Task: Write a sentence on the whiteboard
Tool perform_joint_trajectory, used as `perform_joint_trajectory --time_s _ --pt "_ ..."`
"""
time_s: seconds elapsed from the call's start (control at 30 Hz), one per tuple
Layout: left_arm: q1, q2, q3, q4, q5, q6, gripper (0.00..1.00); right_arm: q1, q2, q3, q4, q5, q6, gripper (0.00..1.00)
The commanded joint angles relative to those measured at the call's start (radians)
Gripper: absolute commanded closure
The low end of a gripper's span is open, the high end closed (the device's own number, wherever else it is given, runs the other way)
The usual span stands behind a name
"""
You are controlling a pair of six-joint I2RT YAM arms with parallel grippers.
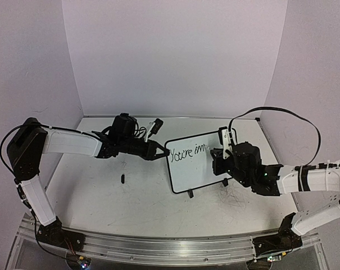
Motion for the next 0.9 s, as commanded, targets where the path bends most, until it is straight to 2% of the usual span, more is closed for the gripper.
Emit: perform_joint_trajectory --time_s 0.0,0.6,0.87 --pt "0.015 -0.024 0.003 -0.055 -0.069 0.037 1.0 0.0 -0.006 0.01 -0.048 0.008 0.034 1.0" --pt "0.015 -0.024 0.003 -0.055 -0.066 0.035 1.0 0.059 -0.014 -0.044 -0.114 -0.002 0.129 1.0" --pt "0.015 -0.021 0.004 -0.055 -0.065 0.034 1.0 0.058 -0.07 -0.021 -0.069 0.005 0.118 1.0"
